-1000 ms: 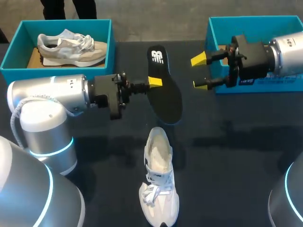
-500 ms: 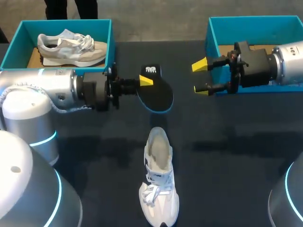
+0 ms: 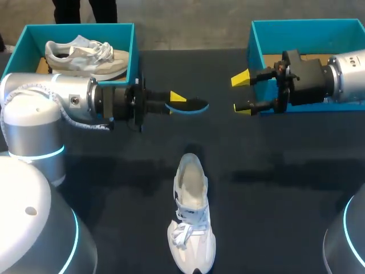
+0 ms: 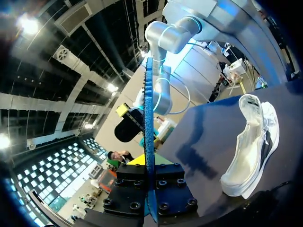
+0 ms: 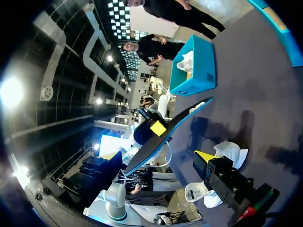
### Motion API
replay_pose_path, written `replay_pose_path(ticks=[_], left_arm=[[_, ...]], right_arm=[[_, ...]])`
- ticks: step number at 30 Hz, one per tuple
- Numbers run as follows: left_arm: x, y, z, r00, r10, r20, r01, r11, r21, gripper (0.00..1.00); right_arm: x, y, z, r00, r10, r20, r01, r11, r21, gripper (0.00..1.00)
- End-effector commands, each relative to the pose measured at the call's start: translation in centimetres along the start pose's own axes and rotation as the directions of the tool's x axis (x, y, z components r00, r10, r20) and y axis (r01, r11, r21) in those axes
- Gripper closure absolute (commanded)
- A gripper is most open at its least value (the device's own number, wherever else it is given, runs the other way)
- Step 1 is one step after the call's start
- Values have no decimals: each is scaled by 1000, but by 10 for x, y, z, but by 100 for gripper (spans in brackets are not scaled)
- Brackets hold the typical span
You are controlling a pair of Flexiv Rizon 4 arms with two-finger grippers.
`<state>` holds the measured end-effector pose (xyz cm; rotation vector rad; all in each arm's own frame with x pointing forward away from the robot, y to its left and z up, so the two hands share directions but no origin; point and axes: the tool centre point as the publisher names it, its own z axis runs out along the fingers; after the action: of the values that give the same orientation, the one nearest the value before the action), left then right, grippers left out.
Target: Take the shoe out of the shoebox, open the shoe tongue, remove and reinsert the insole, then place the shoe into the shoebox
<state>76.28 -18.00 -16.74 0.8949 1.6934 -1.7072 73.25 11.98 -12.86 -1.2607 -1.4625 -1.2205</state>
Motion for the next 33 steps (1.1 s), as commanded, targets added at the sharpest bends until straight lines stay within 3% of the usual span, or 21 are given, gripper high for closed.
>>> replay_pose_path(ticks=[1,2,6,8,11,16,21,28,33], left_arm=[[-2,2,0,1000,-2,-13,2,1000,6,100],[-2,2,0,1000,-2,-13,2,1000,6,100],[-7,-1,-2,959,-282,-9,282,956,80,100],[-11,-3,-6,909,-416,-5,414,901,129,100],[-14,-8,-11,799,-602,-15,597,789,145,100],[-14,-16,-18,635,-772,-36,765,621,172,100],[-10,-21,-22,483,-873,-62,869,469,160,100],[-5,-23,-29,218,-971,-96,966,201,164,100],[-8,-21,-34,99,-990,-102,981,81,174,100]], right_arm=[[0,-1,1,1000,1,2,-1,1000,-1,0],[0,-1,1,1000,1,2,-1,1000,-1,0],[0,-1,1,1000,1,2,-1,1000,-1,0],[0,-1,1,1000,1,2,-1,1000,-1,0],[0,-1,1,1000,1,2,-1,1000,-1,0],[0,-1,1,1000,1,2,-1,1000,-1,0],[0,-1,1,1000,1,2,-1,1000,-1,0],[0,-1,1,1000,1,2,-1,1000,-1,0],[0,-1,1,1000,1,2,-1,1000,-1,0]])
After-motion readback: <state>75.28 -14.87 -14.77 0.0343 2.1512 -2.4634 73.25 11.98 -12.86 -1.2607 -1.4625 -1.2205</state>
